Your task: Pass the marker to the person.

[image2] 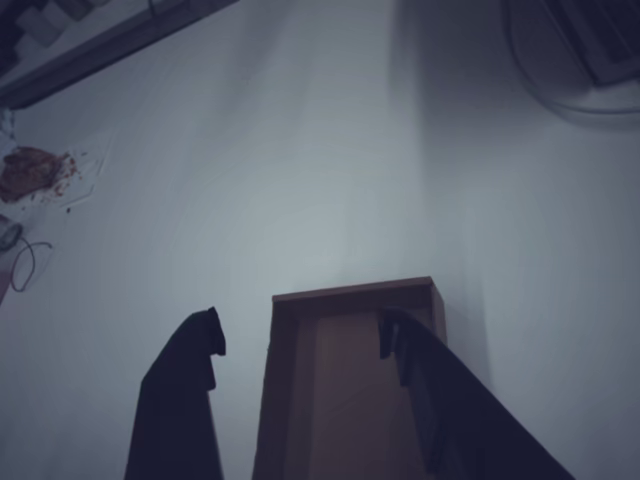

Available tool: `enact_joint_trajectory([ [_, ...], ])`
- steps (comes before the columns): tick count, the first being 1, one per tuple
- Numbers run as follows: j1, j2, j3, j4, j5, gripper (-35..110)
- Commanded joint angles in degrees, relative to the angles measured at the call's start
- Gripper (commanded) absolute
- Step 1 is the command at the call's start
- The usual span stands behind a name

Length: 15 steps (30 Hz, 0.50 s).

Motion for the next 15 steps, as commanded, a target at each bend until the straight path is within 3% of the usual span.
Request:
enact_joint_trajectory([
  [1, 0.44, 2.55, 0.09, -1.58, 0.70, 33],
  [15, 0.62, 2.64, 0.97, -2.20, 0.79, 32],
])
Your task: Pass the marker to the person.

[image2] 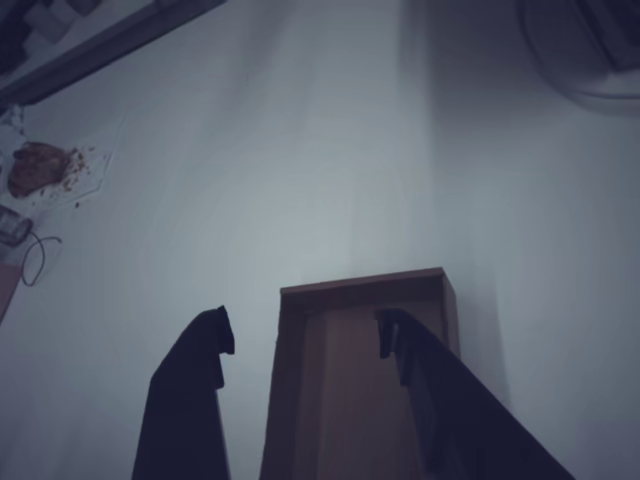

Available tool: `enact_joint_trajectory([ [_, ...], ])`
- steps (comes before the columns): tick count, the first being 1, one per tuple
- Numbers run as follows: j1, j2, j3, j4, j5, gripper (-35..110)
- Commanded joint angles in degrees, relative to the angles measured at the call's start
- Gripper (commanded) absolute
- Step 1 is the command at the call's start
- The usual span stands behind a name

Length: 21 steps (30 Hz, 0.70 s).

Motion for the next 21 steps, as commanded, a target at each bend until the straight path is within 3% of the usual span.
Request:
enact_joint_trajectory([
  [1, 0.62, 2.81, 0.00, -1.32, 0.00, 32],
  [21, 0.62, 2.90, 0.18, -1.05, 0.26, 32],
])
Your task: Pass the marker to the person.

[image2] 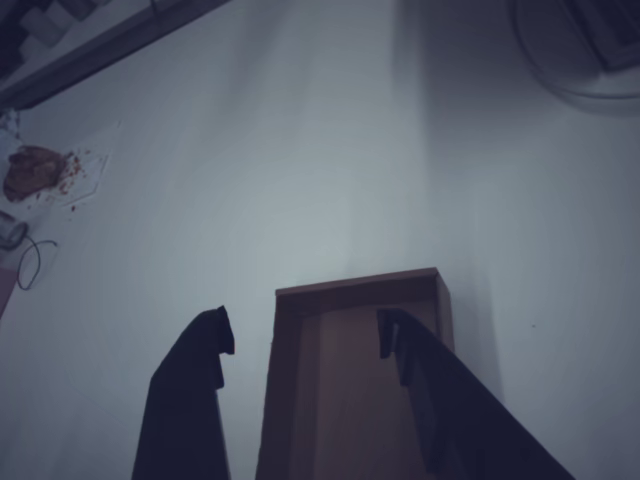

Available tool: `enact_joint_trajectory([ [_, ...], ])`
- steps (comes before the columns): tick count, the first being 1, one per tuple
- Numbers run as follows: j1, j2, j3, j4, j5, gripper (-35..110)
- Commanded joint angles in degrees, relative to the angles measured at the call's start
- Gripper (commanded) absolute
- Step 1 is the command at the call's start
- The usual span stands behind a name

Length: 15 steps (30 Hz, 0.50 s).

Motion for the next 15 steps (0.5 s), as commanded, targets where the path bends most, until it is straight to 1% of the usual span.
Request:
enact_joint_trajectory([
  [1, 0.09, 2.29, -1.05, -0.70, 0.44, 32],
  [10, -0.79, 2.46, 0.09, -1.23, 0.70, 32],
  [15, -1.67, 2.64, 3.43, -4.04, 0.88, 32],
])
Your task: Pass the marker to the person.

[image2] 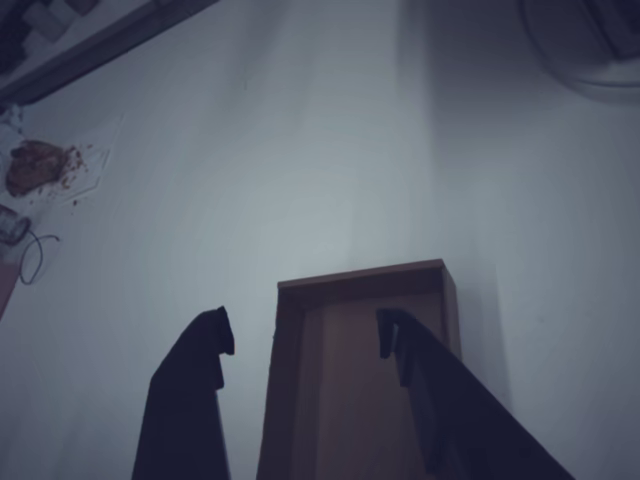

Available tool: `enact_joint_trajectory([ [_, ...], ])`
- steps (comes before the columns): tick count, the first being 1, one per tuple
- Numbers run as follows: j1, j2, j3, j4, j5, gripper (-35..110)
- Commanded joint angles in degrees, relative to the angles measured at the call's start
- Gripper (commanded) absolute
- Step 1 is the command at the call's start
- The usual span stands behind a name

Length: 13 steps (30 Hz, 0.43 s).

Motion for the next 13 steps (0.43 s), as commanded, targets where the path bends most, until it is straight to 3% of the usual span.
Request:
enact_joint_trajectory([
  [1, -0.53, 2.37, 0.44, -1.67, 0.35, 32],
  [13, -0.18, 2.20, -0.79, 0.09, 0.35, 33],
])
